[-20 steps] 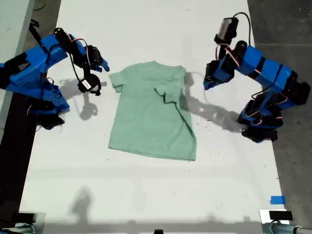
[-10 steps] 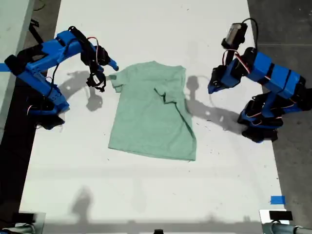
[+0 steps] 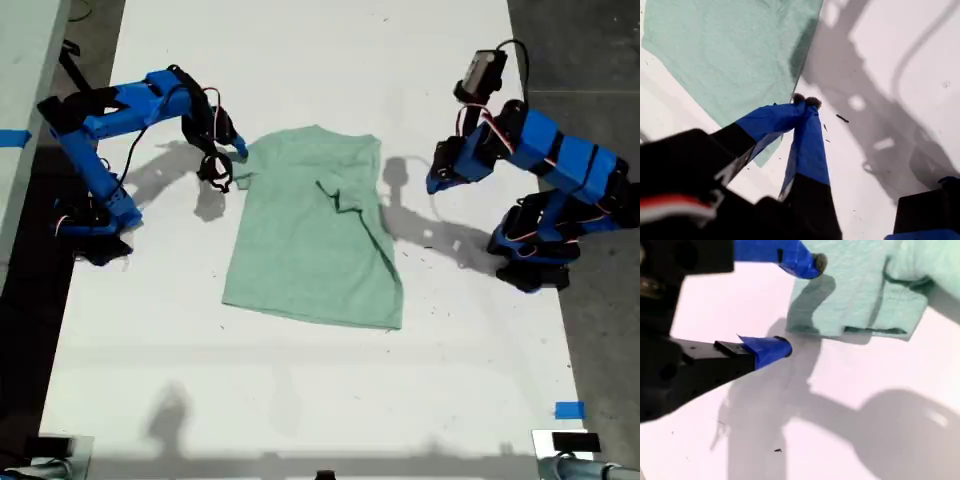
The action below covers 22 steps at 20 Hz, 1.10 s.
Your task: Fold t-shirt
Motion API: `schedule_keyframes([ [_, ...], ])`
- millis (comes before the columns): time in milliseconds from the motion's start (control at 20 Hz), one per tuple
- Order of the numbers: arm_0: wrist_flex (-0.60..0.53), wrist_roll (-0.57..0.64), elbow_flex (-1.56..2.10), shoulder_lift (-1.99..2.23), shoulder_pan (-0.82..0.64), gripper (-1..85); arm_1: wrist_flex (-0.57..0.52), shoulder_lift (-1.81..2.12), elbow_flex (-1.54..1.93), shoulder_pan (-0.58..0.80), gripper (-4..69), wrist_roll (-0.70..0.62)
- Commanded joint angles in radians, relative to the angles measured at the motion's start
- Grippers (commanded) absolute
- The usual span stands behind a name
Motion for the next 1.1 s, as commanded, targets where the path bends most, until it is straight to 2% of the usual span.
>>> schedule_keyframes([
  [0,0.086,-0.012,-0.166,-0.147,-0.005,24.8,-0.026,0.063,0.006,-0.015,-0.7,0.02],
  [100,0.187,-0.012,-0.305,-0.275,0.002,23.1,-0.018,0.097,0.025,-0.02,-0.7,0.032],
  [150,0.195,-0.011,-0.324,-0.285,0.005,19.2,-0.017,0.117,0.037,-0.023,-0.7,0.04],
  [250,0.19,-0.015,-0.328,-0.279,-0.002,5.3,-0.015,0.156,0.061,-0.028,-0.7,0.052],
  [350,0.183,-0.018,-0.318,-0.242,0.0,0.0,-0.014,0.195,0.083,-0.032,-0.7,0.063],
  [550,0.19,-0.008,-0.301,-0.067,-0.018,0.0,-0.014,0.222,0.112,-0.035,-0.7,0.072],
  [850,0.195,0.051,-0.293,0.198,-0.133,0.0,-0.02,0.235,0.132,-0.035,-0.7,0.072],
  [950,0.175,0.054,-0.284,0.221,-0.091,0.0,-0.02,0.245,0.144,-0.035,-0.7,0.075],
  [1050,0.107,0.014,-0.272,0.222,0.006,0.0,-0.023,0.255,0.155,-0.035,-0.7,0.077],
])
